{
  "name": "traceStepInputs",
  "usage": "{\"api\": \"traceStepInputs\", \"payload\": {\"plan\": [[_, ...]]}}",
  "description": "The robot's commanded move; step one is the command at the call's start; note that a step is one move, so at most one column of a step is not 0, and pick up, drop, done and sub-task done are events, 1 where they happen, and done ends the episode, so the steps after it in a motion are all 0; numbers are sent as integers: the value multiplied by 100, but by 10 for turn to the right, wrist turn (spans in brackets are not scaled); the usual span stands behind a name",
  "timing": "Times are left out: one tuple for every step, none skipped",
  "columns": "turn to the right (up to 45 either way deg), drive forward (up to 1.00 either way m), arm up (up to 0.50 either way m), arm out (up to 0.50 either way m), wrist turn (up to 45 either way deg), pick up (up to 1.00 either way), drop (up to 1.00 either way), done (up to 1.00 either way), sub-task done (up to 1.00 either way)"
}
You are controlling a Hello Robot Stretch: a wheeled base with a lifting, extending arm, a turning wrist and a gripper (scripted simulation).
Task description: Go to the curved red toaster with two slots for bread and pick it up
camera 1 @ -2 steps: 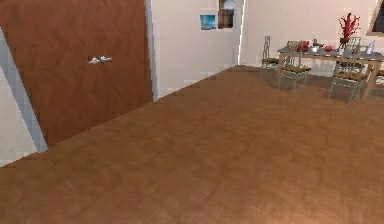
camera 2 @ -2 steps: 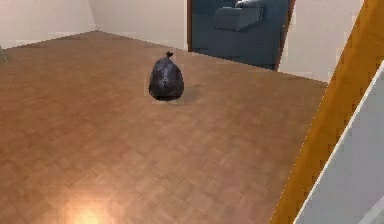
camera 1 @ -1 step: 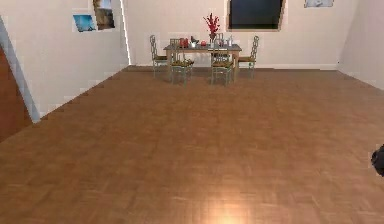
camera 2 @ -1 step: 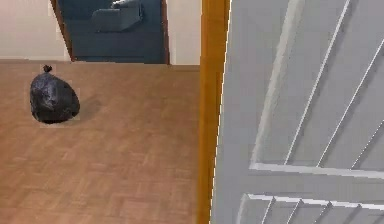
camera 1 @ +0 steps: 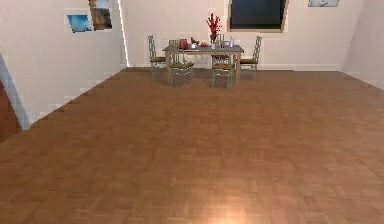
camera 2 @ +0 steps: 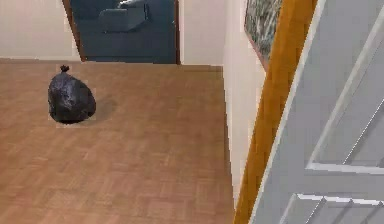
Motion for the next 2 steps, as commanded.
{"api": "traceStepInputs", "payload": {"plan": [[450, 0, 0, 0, 0, 0, 0, 0, 0], [30, 0, 0, 0, 0, 0, 0, 0, 0]]}}
